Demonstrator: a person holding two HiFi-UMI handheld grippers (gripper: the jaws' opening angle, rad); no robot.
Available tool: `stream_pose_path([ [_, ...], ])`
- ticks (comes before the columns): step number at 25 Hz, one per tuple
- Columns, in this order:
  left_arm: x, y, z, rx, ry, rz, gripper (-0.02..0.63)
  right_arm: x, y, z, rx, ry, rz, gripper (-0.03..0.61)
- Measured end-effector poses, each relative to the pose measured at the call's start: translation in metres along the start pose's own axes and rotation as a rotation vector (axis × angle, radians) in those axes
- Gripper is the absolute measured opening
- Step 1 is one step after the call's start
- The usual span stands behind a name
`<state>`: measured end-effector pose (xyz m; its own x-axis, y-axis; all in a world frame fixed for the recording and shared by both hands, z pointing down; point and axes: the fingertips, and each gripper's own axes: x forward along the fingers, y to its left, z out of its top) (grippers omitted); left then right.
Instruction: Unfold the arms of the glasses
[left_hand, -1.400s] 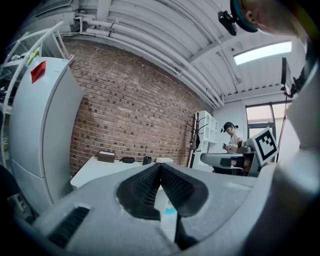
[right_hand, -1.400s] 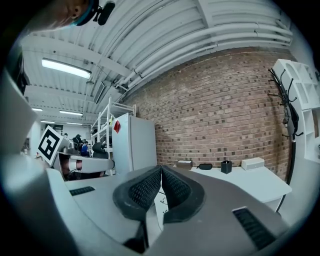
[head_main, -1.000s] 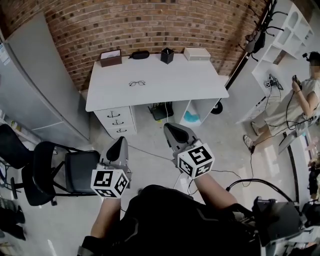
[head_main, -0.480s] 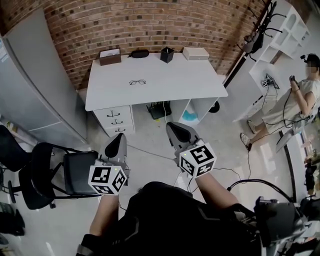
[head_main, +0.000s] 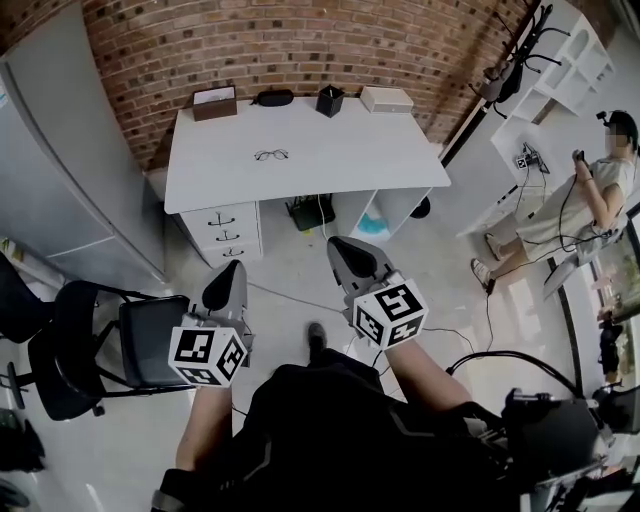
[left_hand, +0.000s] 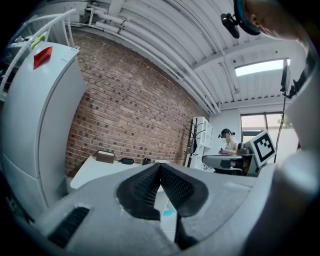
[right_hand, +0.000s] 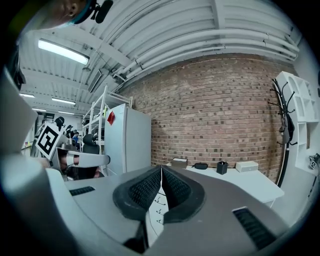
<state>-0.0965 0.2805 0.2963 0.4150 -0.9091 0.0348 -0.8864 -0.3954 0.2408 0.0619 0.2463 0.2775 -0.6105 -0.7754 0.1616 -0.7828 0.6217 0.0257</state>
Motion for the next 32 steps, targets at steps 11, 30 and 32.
stream_pose_path([
  [11, 0.045, 0.019, 0.009, 0.005, 0.001, 0.004, 0.009, 0.056, -0.037, 0.015, 0.035, -0.046, 0.021, 0.009],
  [30, 0.207, 0.033, -0.002, -0.019, 0.098, 0.040, 0.009, 0.141, -0.162, 0.002, 0.092, 0.001, 0.052, 0.009],
  [32, 0.220, 0.035, -0.004, -0.014, 0.121, 0.053, 0.009, 0.148, -0.171, 0.002, 0.107, -0.002, 0.061, 0.009],
])
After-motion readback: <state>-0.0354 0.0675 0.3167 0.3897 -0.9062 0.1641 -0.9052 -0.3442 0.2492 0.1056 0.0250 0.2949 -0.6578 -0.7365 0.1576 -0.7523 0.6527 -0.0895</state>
